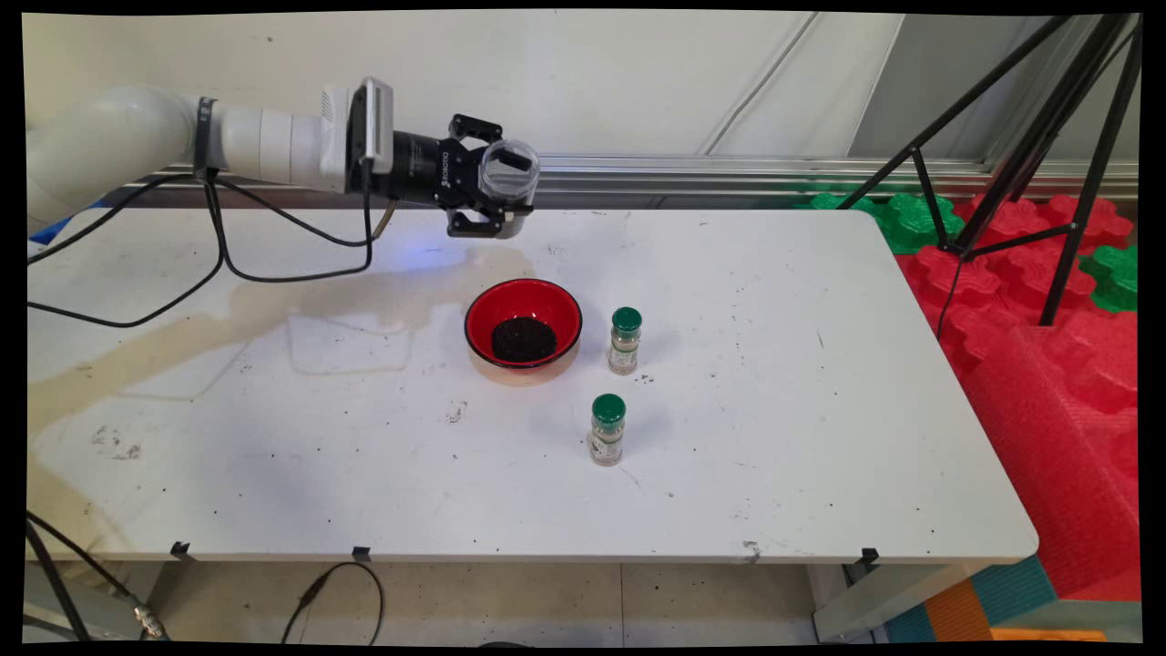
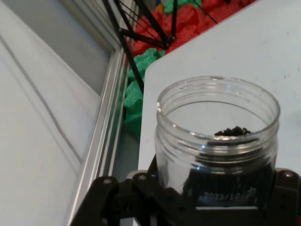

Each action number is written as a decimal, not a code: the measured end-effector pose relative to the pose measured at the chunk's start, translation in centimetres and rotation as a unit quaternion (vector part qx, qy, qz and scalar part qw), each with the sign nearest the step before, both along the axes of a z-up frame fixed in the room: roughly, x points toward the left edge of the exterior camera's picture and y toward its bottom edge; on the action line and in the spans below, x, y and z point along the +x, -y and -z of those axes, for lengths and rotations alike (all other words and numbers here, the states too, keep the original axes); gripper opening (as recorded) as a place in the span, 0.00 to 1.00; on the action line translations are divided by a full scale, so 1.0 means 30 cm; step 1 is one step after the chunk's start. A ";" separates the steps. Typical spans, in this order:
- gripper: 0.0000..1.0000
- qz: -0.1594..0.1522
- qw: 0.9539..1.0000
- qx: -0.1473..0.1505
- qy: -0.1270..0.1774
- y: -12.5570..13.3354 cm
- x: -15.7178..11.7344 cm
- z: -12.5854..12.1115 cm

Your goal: Pour the black seasoning powder in the red bowl, then place the picked object on the table

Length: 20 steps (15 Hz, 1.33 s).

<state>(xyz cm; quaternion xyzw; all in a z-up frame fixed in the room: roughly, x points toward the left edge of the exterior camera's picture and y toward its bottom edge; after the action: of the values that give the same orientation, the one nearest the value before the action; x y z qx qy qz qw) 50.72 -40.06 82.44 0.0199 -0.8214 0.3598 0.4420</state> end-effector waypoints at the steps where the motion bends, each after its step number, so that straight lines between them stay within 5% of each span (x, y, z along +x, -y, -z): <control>1: 0.00 -0.011 1.000 0.015 -0.021 -0.001 0.006 -0.004; 5: 0.00 -0.051 0.991 0.072 -0.105 -0.001 0.025 -0.023; 10: 0.00 -0.094 0.968 0.128 -0.196 -0.007 0.052 -0.046; 14: 0.00 -0.117 0.951 0.153 -0.240 -0.030 0.076 -0.059; 20: 0.00 -0.135 0.939 0.166 -0.269 -0.095 0.119 -0.068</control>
<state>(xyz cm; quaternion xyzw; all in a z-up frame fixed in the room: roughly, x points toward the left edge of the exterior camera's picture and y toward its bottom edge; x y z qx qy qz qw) 54.29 -37.23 84.47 0.2998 -0.7099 0.2557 0.5838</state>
